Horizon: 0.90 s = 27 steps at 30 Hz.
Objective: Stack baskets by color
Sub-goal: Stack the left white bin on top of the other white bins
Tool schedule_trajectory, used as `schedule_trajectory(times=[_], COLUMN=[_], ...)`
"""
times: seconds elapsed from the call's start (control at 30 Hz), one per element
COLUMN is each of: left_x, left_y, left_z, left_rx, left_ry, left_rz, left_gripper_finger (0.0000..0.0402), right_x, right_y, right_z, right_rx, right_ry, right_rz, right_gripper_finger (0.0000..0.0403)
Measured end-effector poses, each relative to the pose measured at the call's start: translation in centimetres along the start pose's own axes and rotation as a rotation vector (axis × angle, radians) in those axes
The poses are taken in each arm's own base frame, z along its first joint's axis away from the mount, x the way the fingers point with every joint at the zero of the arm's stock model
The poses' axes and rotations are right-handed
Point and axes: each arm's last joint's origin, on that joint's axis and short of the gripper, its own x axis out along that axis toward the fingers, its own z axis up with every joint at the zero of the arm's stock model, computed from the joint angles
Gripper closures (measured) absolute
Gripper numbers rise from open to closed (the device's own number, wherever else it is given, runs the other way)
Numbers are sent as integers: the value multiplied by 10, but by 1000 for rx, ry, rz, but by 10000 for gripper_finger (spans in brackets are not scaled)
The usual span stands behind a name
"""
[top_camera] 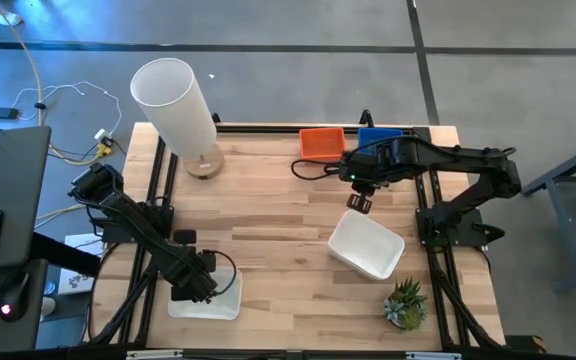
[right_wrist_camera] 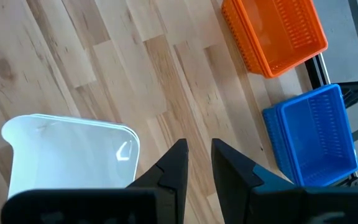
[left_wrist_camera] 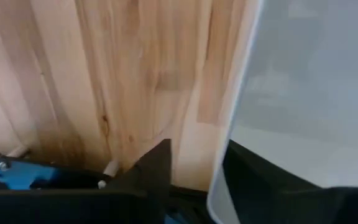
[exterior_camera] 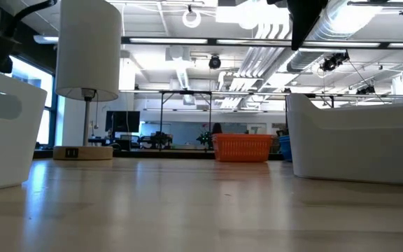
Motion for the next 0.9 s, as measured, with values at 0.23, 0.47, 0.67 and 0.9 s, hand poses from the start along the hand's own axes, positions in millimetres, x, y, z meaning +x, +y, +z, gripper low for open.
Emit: schedule_trajectory(times=[0.23,0.47,0.67,0.9], left_x=[12,11,3,-5], left_y=[-2,-4,-4,-1], left_z=[2,5,8,21], left_rx=[35,31,-14,-109], left_ry=[-40,-82,-217,-325], left_rz=[-47,-71,-105,-183], left_gripper_finger=[390,398,401,401], right_x=[0,-2,-8,-15], right_y=[1,12,28,47], right_z=[1,3,5,8], right_rx=[31,16,26,26], right_ry=[1,-39,-109,-210], right_rz=[35,113,159,227], right_gripper_finger=[344,344,344,344])
